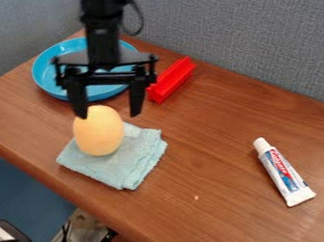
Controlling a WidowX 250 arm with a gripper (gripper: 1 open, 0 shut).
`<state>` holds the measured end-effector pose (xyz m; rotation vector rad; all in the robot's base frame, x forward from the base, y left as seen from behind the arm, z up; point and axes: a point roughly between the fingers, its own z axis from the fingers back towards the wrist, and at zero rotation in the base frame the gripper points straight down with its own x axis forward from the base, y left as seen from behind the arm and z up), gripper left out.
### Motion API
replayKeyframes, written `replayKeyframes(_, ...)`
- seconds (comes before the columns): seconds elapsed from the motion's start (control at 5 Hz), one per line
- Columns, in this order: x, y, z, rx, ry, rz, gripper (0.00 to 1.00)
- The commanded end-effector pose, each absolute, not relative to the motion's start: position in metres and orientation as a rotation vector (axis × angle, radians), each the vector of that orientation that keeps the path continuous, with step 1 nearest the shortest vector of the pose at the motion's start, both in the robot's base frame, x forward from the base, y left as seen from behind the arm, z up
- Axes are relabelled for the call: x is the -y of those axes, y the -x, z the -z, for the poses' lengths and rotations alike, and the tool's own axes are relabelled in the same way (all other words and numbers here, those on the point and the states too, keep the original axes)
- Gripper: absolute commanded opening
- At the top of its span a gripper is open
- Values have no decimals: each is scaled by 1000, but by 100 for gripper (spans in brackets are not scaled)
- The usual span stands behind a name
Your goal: Put the yellow ball on the blue plate
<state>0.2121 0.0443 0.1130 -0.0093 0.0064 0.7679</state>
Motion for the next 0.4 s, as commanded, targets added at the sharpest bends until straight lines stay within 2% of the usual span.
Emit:
replayKeyframes(0.0, -52, -210, -107, 58, 9, -1036, 100)
replayKeyframes(0.2, -55, -212, -90, 70, 9, -1269, 100)
